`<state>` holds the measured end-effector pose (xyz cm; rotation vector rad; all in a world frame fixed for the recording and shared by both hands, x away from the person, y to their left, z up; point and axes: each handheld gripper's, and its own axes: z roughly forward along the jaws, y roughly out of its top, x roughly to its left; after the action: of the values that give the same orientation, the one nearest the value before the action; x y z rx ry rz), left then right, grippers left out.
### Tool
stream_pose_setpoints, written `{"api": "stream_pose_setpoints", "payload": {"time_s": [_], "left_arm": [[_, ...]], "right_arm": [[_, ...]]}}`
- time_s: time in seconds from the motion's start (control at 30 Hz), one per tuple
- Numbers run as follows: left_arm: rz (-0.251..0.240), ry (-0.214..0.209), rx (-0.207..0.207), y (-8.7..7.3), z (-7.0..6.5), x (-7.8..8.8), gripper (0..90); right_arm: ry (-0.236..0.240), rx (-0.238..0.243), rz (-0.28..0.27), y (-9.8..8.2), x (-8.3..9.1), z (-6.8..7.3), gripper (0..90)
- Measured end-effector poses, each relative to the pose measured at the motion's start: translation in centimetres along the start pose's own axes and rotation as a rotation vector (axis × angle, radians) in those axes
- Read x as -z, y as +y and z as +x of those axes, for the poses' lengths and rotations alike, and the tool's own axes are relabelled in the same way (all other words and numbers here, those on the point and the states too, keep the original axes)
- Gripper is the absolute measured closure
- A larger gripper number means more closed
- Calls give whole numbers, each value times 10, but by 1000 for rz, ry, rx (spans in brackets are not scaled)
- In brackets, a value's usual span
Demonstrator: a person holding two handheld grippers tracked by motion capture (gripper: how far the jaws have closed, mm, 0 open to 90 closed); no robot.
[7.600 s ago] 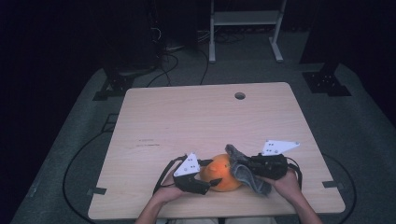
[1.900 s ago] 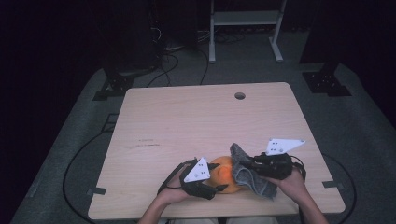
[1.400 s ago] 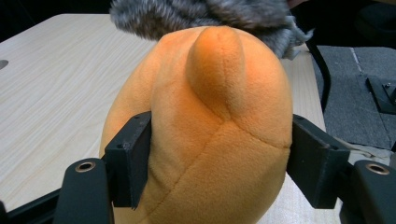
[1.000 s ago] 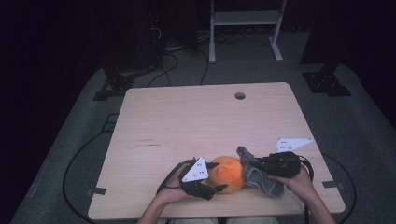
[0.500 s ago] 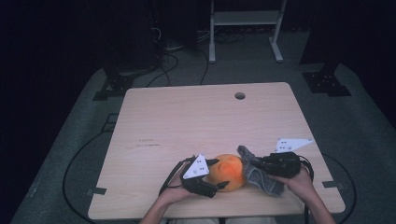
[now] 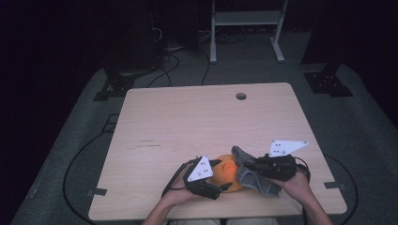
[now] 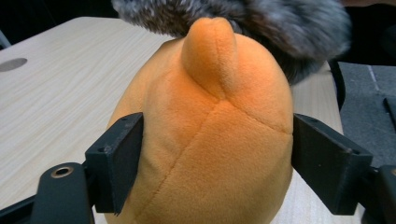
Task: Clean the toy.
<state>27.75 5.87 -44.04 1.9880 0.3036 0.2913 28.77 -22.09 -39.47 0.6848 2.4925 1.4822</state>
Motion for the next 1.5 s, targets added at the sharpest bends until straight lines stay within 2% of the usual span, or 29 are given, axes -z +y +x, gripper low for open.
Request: {"api": "stream_pose_setpoints", "payload": {"time_s": [0.1, 0.17, 0.23, 0.3, 0.33, 0.4, 0.47, 0.5, 0.57, 0.63, 0.7, 0.77, 0.8, 0.87, 1.0, 1.13, 1.23, 1.3, 1.33, 1.37, 1.4, 1.43, 1.5], "left_arm": [[-4, 13, -10, 0, 0, 0, 260], [-4, 28, -23, 0, -1, -1, 298], [-8, 46, -9, 1, -2, -3, 316], [-11, 42, -3, 1, -1, -3, 304], [-17, 25, 6, 0, 0, 0, 279], [-25, 12, 9, -1, 0, 2, 209], [-18, 12, -15, -2, 0, 3, 215], [-18, 16, -22, -2, -1, 3, 237], [-16, 25, -41, -1, -3, 2, 301], [-15, 30, -51, 0, -4, 0, 325], [-10, 35, -76, 1, -8, -1, 334], [6, 42, -115, 3, -13, -3, 336], [9, 47, -123, 3, -14, -4, 336], [14, 51, -134, 2, -16, -4, 336], [3, 43, -127, 2, -16, -7, 313], [-14, 49, -88, 1, -14, -9, 266], [-17, 52, -75, 0, -12, -8, 272], [-17, 44, -73, 0, -12, -7, 279], [-19, 35, -63, -1, -10, -4, 286], [-23, 30, -55, -1, -9, -3, 297], [-27, 22, -45, -2, -7, -2, 306], [-32, 20, -41, -3, -6, -1, 310], [-35, 13, -40, -5, -4, -1, 311]], "right_arm": [[-18, -42, 12, -7, 4, -9, 811], [7, -24, -1, -2, 6, -4, 811], [36, 3, -19, 5, 4, 5, 811], [20, 34, -11, 12, 1, 12, 811], [9, 49, -4, 14, -1, 13, 811], [8, 35, 1, 11, -1, 11, 811], [1, 14, 6, 6, -1, 6, 811], [4, -5, 3, 3, 1, 3, 811], [-8, -8, 10, 4, 4, 4, 810], [13, 4, 2, 9, 4, 10, 811], [57, 34, -12, 17, 1, 21, 811], [75, 66, -12, 25, -3, 31, 810], [69, 85, -7, 27, -6, 34, 810], [45, 92, 8, 26, -9, 32, 809], [47, 18, -11, 12, -7, 14, 810], [22, 3, -8, 9, 1, 12, 811], [52, 42, -18, 17, 0, 23, 811], [47, 89, -8, 21, -6, 29, 810], [38, 93, -13, 20, -7, 28, 810], [17, 82, -27, 16, -8, 22, 810], [16, 56, -35, 13, -7, 17, 810], [30, 4, -54, 6, -6, 8, 810], [11, -29, -61, -3, -3, 0, 811]]}}
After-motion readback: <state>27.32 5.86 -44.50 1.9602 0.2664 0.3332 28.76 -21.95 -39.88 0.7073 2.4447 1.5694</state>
